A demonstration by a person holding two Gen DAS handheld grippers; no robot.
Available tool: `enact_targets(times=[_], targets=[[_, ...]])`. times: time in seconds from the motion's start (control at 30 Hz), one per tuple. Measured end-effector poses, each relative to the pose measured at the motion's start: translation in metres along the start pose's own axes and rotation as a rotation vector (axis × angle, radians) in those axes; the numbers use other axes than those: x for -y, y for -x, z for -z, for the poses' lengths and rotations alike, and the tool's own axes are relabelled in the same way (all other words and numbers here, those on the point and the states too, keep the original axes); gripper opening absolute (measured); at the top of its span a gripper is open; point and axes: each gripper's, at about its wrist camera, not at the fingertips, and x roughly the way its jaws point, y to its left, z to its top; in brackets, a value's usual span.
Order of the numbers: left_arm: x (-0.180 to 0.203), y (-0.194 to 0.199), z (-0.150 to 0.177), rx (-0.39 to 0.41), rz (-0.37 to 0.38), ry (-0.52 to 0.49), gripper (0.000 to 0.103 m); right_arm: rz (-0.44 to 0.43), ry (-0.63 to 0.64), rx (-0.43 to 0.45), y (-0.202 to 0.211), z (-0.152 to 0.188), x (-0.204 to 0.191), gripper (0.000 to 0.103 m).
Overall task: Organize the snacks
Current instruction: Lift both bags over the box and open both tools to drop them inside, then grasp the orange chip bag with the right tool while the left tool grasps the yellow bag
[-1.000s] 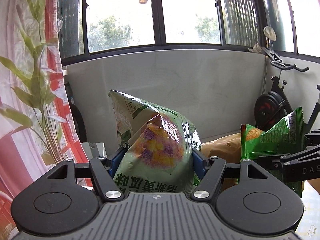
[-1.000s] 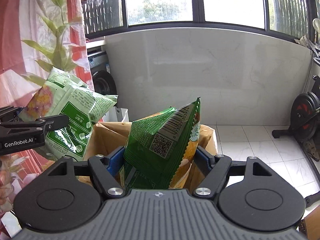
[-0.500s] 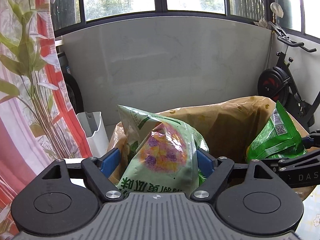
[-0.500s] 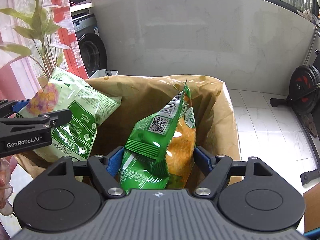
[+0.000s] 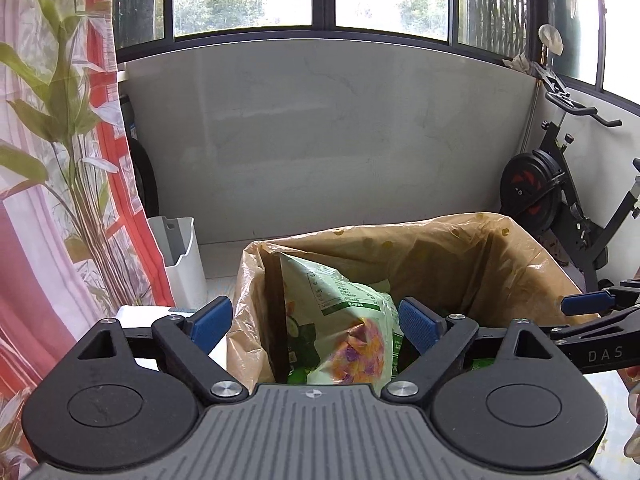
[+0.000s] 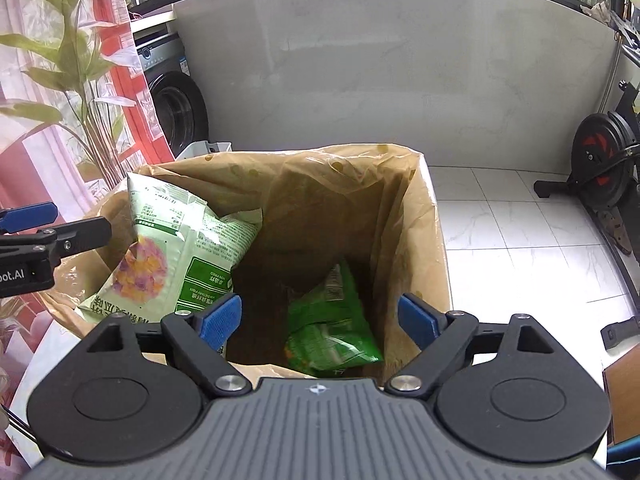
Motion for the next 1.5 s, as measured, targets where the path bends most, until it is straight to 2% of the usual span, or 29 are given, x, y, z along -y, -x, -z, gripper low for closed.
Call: enact_targets(times=[0.17, 0.47, 0.7, 0.8, 0.93, 1.03, 1.23, 1.33, 1.5], targets=[[-0.012, 0.025, 0.007, 0.007, 0.026, 0.004, 0.092, -0.022, -0.01, 0.023, 0.016, 0.006, -0.003, 0.088], [-0.045, 0.081, 0.034, 0.033, 0.042, -0.013, 0.092, -0.099, 0.001, 0.079, 0.056, 0.038, -0.011, 0.088], [-0.074, 0.116, 0.081, 0.003, 0.031, 0.048, 0.092, -0.148, 0.025, 0.126, 0.078, 0.078, -0.025, 0.088], [-0.081, 0.121, 0.109, -0.021, 0.031, 0.082, 0.092, -0.154, 0.042, 0.121, 0.079, 0.102, -0.032, 0.088], [-0.078, 0.116, 0.144, -0.079, 0.026, 0.105, 0.092, -0.172, 0.03, 0.053, 0.069, 0.136, -0.04, 0.088], [-0.074, 0.106, 0.169, -0.138, 0.028, 0.127, 0.092, -0.198, 0.029, -0.034, 0.054, 0.165, -0.047, 0.088], [-0.064, 0.093, 0.203, -0.204, 0.033, 0.177, 0.092, -0.216, 0.126, -0.199, 0.029, 0.208, -0.066, 0.088], [-0.059, 0.091, 0.213, -0.233, 0.04, 0.191, 0.092, -0.205, 0.194, -0.226, 0.027, 0.227, -0.074, 0.088], [-0.052, 0.084, 0.225, -0.272, 0.036, 0.179, 0.092, -0.181, 0.217, -0.264, 0.02, 0.25, -0.079, 0.088]])
